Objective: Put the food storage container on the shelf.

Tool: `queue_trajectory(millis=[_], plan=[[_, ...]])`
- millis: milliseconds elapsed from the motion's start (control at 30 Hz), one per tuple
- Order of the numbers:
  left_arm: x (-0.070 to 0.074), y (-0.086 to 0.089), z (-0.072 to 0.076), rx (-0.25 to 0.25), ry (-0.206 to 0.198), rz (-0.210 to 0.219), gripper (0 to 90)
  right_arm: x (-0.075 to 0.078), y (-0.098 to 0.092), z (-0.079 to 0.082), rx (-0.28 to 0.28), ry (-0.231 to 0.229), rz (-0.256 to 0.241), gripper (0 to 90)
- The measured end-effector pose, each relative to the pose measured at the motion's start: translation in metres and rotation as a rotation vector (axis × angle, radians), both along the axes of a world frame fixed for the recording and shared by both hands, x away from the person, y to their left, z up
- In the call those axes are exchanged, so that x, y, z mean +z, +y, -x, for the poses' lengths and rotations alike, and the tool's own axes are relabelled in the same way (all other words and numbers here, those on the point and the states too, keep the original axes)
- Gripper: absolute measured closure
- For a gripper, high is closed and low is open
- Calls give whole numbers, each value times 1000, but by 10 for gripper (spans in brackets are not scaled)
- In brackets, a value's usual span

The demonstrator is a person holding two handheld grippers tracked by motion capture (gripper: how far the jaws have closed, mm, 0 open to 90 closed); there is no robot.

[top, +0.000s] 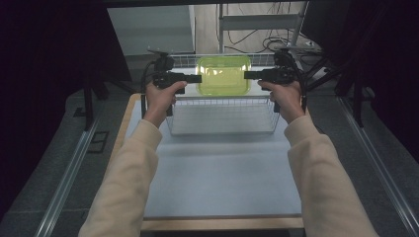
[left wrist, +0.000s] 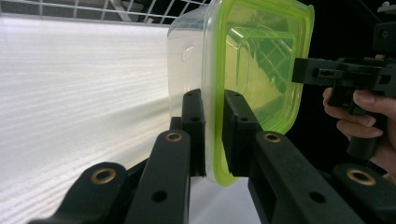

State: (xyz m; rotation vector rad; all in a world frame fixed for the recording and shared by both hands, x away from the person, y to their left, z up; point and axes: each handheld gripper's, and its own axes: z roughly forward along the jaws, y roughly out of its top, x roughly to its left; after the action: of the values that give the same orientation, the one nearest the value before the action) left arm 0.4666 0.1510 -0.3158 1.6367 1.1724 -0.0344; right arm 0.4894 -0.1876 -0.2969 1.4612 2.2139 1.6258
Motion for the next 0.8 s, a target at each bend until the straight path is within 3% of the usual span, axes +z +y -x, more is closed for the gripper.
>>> queue_trajectory(millis=[233,533,800], plan=[[-6,-1,-11,14,16,-32,805,-8,4,-10,-12,21,13,796],[-12,-5,-19,34,20,1,790,-13,3,-16,-26,7,10,777],[-20,-7,-30,64,28,10,670,-20,7,-22,-59,-21,56,668]])
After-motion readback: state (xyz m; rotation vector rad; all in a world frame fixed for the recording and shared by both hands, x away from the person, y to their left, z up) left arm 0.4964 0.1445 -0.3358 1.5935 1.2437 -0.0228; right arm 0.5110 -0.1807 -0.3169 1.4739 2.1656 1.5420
